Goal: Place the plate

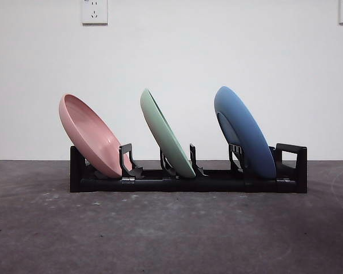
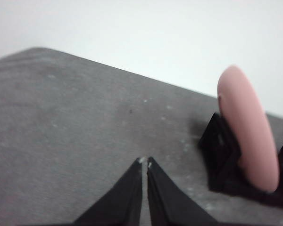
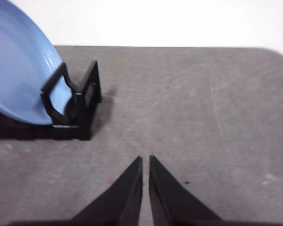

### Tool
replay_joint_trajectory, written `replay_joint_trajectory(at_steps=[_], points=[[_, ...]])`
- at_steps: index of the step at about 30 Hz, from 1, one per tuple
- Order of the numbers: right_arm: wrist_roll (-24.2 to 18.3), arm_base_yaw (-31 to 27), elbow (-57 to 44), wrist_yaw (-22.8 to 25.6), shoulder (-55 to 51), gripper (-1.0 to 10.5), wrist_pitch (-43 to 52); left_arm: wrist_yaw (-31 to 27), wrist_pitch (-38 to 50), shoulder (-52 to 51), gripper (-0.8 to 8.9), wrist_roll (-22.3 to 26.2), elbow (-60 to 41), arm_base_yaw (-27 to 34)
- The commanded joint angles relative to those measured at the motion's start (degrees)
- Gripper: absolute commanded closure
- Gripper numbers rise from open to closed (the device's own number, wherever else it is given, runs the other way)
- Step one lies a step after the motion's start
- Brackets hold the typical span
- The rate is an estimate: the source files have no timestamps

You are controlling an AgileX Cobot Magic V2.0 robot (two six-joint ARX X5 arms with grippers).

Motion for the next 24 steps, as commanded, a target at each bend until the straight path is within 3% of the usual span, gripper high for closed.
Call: replay_joint_trajectory(at_steps=[1, 4, 9, 13, 16, 21, 24], points=[[8.63, -0.09, -0.24, -0.94, -0.09, 9.2, 0.70, -0.04, 1.07, -0.07, 7.97, -5.16, -1.09, 0.00], [12.11, -0.09, -0.20, -3.30, -0.09, 9.2, 4.00, 0.33, 5.35, -0.07, 7.97, -10.19, -0.94, 0.00], [22.10, -0.09, 2.34, -7.13, -0.09, 9.3, 11.72, 0.42, 17.07, -0.07, 7.97, -18.64, -0.42, 0.00], [23.54, -0.09, 9.11, -9.51, 0.70, 9.3, 7.98, 4.90, 13.97, 0.07, 7.97, -25.99, 3.69, 0.00], [22.45, -0.09, 16.02, -11.80, 3.41, 9.3, 1.38, 10.60, 4.61, 0.94, 7.97, -25.05, 9.88, 0.00], [18.49, -0.09, 28.00, -17.29, 9.79, 9.3, -9.66, 20.31, -10.71, 3.72, 7.97, -18.69, 22.64, 0.00], [16.94, -0.09, 35.10, -18.58, 13.49, 9.3, -16.90, 22.88, -20.15, 5.81, 7.97, -14.25, 30.40, 0.00]])
